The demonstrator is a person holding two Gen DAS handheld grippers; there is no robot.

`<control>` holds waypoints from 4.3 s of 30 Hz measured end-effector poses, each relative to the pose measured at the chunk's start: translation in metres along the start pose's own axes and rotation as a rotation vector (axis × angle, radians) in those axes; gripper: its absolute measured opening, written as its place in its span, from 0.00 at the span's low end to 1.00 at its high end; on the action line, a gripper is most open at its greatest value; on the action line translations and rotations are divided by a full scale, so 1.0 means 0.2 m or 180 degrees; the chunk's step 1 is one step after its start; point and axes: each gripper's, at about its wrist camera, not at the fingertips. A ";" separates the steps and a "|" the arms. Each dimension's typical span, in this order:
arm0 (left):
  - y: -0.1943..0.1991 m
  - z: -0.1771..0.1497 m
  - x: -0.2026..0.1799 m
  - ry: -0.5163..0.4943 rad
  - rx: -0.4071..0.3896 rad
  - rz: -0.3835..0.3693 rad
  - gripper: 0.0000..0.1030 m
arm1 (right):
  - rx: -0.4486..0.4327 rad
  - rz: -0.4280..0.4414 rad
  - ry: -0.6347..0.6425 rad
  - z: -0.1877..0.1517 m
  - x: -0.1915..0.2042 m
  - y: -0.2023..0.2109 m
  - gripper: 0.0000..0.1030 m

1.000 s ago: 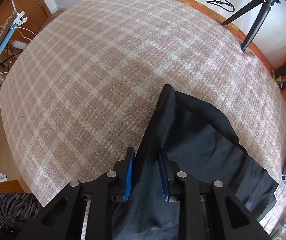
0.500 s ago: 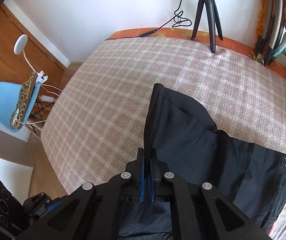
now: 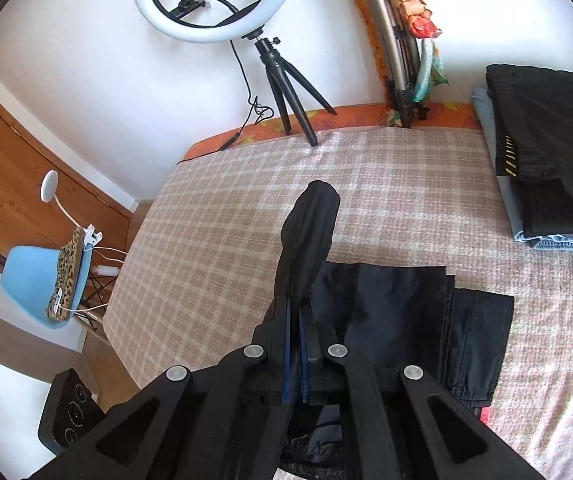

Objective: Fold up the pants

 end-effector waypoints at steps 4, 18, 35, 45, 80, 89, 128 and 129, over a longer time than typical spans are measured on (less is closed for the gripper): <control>-0.07 0.02 -0.04 -0.0065 0.0032 0.0021 0.30 | 0.0059 -0.0210 -0.0113 -0.05 -0.22 0.02 0.01; -0.38 -0.18 -0.26 -0.0476 0.0606 -0.0262 0.30 | 0.0283 -0.0717 -0.0291 -0.11 -0.73 -0.20 0.01; -0.16 -0.15 -0.24 -0.0501 0.0432 -0.0136 0.30 | -0.0302 -0.0960 0.0235 -0.46 -0.42 0.08 0.42; -0.29 -0.01 0.00 0.0116 0.0488 0.0103 0.32 | -0.0022 -0.1100 0.0429 -0.76 -0.37 -0.08 0.42; -0.67 0.12 0.21 0.1134 0.0763 -0.0445 0.43 | 0.0048 0.1165 -0.0382 -0.52 -0.90 -0.25 0.66; -0.71 0.14 0.18 0.1076 0.0724 -0.0455 0.43 | -0.0011 0.1092 -0.0477 -0.54 -0.88 -0.30 0.38; -0.37 0.26 -0.22 -0.0155 -0.0115 -0.0051 0.10 | -0.0659 -0.0652 0.0592 -0.52 -0.27 0.04 0.09; -0.35 0.26 -0.25 -0.0227 -0.0164 -0.0037 0.10 | -0.0699 -0.0658 0.0608 -0.51 -0.26 0.07 0.09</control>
Point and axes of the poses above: each gripper's, at about its wrist camera, not at the fingertips, and y roughly against the way its jaws point, x to its left, z to its top, and after that the axes turned 6 degrees about y, right-handed
